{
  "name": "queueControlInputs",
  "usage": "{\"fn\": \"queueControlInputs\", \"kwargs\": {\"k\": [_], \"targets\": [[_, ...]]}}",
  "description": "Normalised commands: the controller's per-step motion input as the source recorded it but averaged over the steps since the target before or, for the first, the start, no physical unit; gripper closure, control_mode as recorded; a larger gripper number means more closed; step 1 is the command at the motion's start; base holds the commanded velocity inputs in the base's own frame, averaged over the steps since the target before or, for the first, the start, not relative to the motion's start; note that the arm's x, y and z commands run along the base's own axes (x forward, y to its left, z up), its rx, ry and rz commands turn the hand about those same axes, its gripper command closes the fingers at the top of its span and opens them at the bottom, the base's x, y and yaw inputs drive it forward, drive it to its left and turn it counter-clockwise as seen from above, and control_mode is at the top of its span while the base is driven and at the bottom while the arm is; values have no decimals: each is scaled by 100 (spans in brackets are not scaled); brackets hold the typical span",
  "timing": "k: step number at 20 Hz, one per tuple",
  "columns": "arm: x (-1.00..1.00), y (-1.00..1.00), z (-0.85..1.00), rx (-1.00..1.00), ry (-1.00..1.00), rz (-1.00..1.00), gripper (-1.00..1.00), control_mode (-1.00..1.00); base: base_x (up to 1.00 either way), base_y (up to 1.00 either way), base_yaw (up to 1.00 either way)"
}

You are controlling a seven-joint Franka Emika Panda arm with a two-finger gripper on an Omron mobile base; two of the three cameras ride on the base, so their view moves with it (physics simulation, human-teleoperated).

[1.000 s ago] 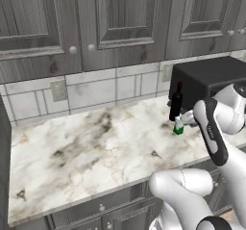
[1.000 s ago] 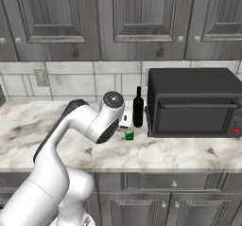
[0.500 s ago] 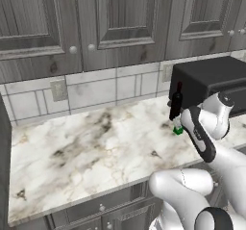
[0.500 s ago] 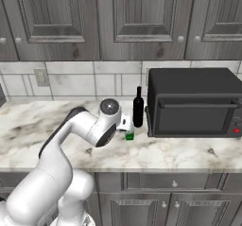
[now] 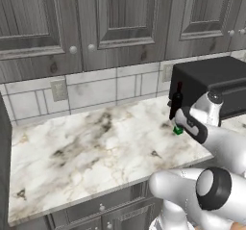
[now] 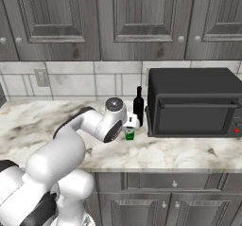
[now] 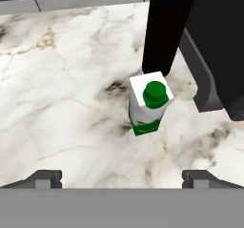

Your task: Move the drinks to the dining counter.

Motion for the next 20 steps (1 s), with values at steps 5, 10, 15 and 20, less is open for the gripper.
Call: {"fn": "queueControlInputs", "kwargs": {"k": [5, 10, 15, 20], "targets": [[41, -11, -18, 0, 2, 0, -100, -100, 0, 0, 0], [40, -4, -32, 0, 0, 0, -100, -100, 0, 0, 0], [38, -17, -28, 0, 0, 0, -100, -100, 0, 0, 0], [38, -14, -19, 0, 0, 0, -100, -100, 0, 0, 0]]}}
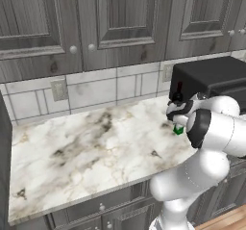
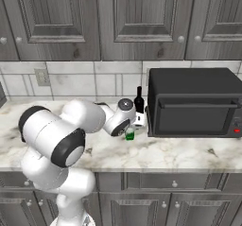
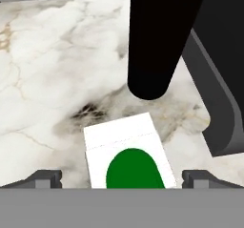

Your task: Move the drinks to the dining counter.

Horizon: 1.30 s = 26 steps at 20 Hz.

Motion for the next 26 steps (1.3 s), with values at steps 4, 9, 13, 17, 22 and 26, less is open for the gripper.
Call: {"fn": "queueControlInputs", "kwargs": {"k": [4, 9, 13, 17, 22, 26], "targets": [[24, 0, -20, 0, 0, 0, -100, -100, 0, 0, 0], [13, 0, -34, 0, 0, 0, 100, -100, 0, 0, 0], [0, 0, -6, 0, 2, 0, 100, -100, 0, 0, 0], [-13, 0, 1, 0, -1, 2, 100, -100, 0, 0, 0], [-27, 4, 49, 0, -13, 8, 100, -100, 0, 0, 0], [-54, 3, 93, 0, -13, 15, 100, -100, 0, 0, 0]]}}
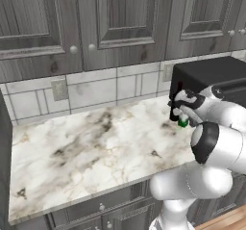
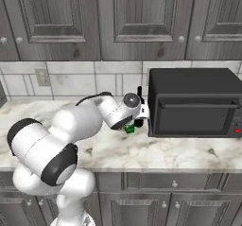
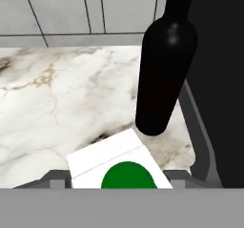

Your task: Move the drinks to the dining counter.

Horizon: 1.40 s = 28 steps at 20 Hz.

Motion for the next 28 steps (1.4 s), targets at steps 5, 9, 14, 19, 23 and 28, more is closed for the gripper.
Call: {"fn": "queueControlInputs", "kwargs": {"k": [5, 9, 14, 19, 23, 28], "targets": [[-64, 13, 86, 0, -6, 18, 100, -100, 0, 0, 0], [-81, 26, 71, 0, 0, 23, 100, -100, 0, 0, 0], [-94, 22, 52, -2, -3, 26, 100, -100, 0, 0, 0], [-89, 31, 24, -7, -12, 22, 100, -100, 0, 0, 0], [-66, 27, 6, -6, -19, 10, 100, -100, 0, 0, 0], [-34, 21, 0, -4, -8, 1, 100, -100, 0, 0, 0]]}}
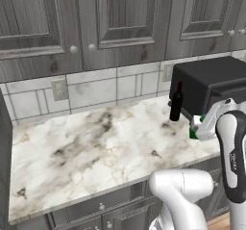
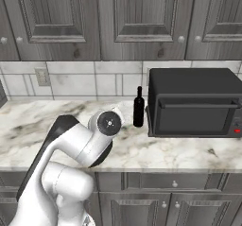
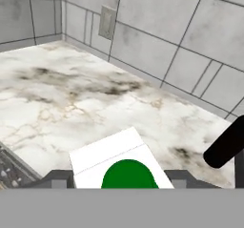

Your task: Move the drinks to the dining counter.

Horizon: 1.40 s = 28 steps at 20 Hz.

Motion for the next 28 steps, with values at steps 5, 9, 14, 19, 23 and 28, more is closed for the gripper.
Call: {"fn": "queueControlInputs", "kwargs": {"k": [5, 9, 14, 19, 23, 28], "targets": [[-1, 3, 0, 0, -2, 0, 100, 100, 0, 0, 0], [0, 0, 0, 0, 0, 0, 100, 100, -35, 0, 0], [0, 0, 0, 0, 0, 0, 100, 100, -100, 0, 0], [0, 0, 0, 0, 0, 0, 100, 100, -87, 0, -12], [0, 0, 0, 0, 0, 0, 100, 100, -23, 0, -41], [0, 0, 0, 0, 0, 0, 100, 100, 0, 0, -50]]}}
